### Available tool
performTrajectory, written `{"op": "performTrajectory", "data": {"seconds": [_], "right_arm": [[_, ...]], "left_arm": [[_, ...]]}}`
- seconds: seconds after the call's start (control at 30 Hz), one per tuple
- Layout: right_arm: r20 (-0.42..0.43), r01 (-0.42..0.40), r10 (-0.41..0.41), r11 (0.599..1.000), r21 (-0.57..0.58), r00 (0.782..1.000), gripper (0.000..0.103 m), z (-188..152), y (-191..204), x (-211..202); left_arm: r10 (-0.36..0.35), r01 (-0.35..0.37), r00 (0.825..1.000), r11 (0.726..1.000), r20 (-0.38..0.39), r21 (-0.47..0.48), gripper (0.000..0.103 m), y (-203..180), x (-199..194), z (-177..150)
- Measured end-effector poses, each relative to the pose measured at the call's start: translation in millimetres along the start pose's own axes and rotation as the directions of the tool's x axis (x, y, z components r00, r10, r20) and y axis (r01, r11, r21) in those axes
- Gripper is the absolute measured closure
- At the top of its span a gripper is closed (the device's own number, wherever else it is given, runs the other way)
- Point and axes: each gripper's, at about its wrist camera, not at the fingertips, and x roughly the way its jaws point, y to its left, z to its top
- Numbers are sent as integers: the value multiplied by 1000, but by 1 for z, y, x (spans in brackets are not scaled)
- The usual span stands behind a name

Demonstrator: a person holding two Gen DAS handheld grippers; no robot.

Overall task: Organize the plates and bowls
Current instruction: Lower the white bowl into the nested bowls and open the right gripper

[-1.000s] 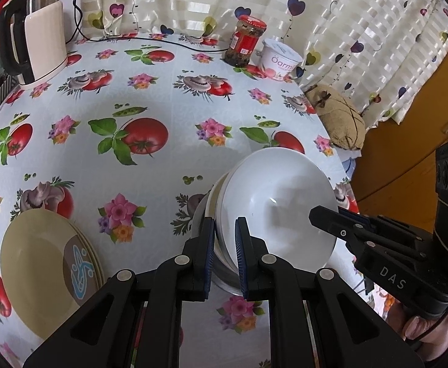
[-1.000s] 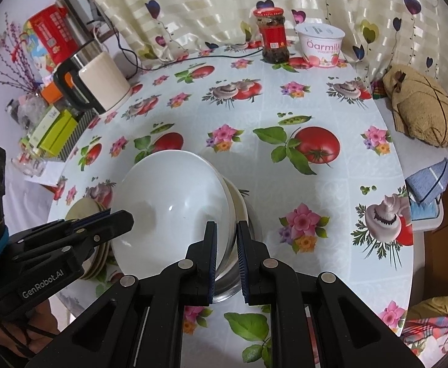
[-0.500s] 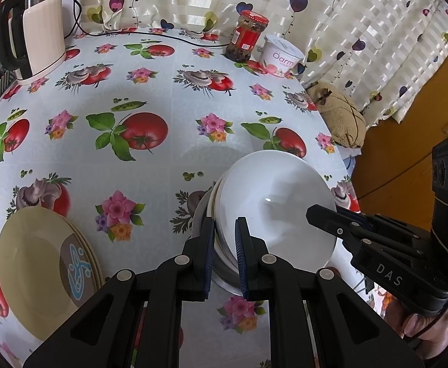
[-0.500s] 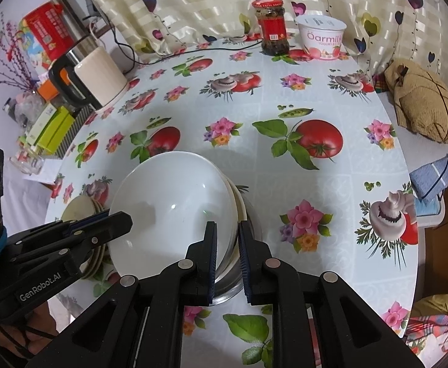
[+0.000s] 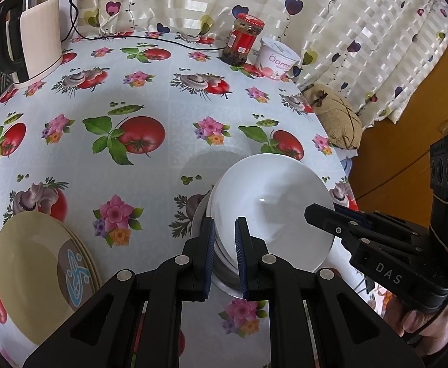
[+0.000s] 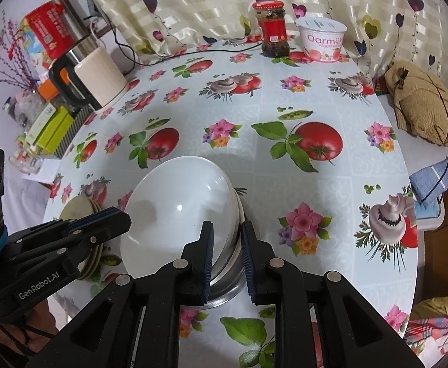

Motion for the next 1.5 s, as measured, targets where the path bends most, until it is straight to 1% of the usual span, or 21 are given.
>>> {"op": "performTrajectory", "data": {"seconds": [0.17, 0.23, 0.3, 0.47, 0.63, 0.7, 0.83, 1.1, 1.33, 1.5], "right_arm": [[8, 5, -5, 1000, -7, 1000, 86, 0, 1, -1], [10, 1, -1, 1000, -7, 1000, 86, 1, 0, -1], [7, -9, 9, 1000, -2, 1000, 86, 2, -2, -2], [23, -22, 21, 999, 26, 1000, 86, 2, -8, -8], [35, -17, 16, 1000, 12, 999, 87, 0, -6, -10], [34, -22, 22, 1000, 9, 999, 90, 0, -5, -9], [37, -15, 15, 1000, 5, 999, 90, -1, -4, -9], [20, -22, 22, 999, 27, 1000, 92, 2, -6, -5], [-5, -10, 10, 1000, 28, 1000, 93, 5, -5, -3], [-15, 0, 0, 1000, 15, 1000, 93, 5, -3, 0]], "left_arm": [[-17, 17, 1000, 1000, 13, -1, 89, -2, -3, 1], [-43, 44, 999, 999, 19, -3, 89, -3, -5, 2], [-42, 42, 999, 999, 25, 6, 89, -4, -6, 3], [-24, 25, 999, 999, 24, -27, 89, 9, -4, 1], [-58, 59, 998, 998, 4, -27, 89, 11, 1, -1], [-57, 57, 998, 998, -1, -27, 89, 10, 3, -2], [-63, 63, 998, 998, 4, -30, 89, 9, 2, -2], [-70, 71, 997, 997, 26, -27, 89, 6, -7, 0], [-68, 69, 998, 997, 17, -31, 89, 6, -9, -1], [-69, 69, 998, 997, 5, -39, 89, 10, -4, -2]]}}
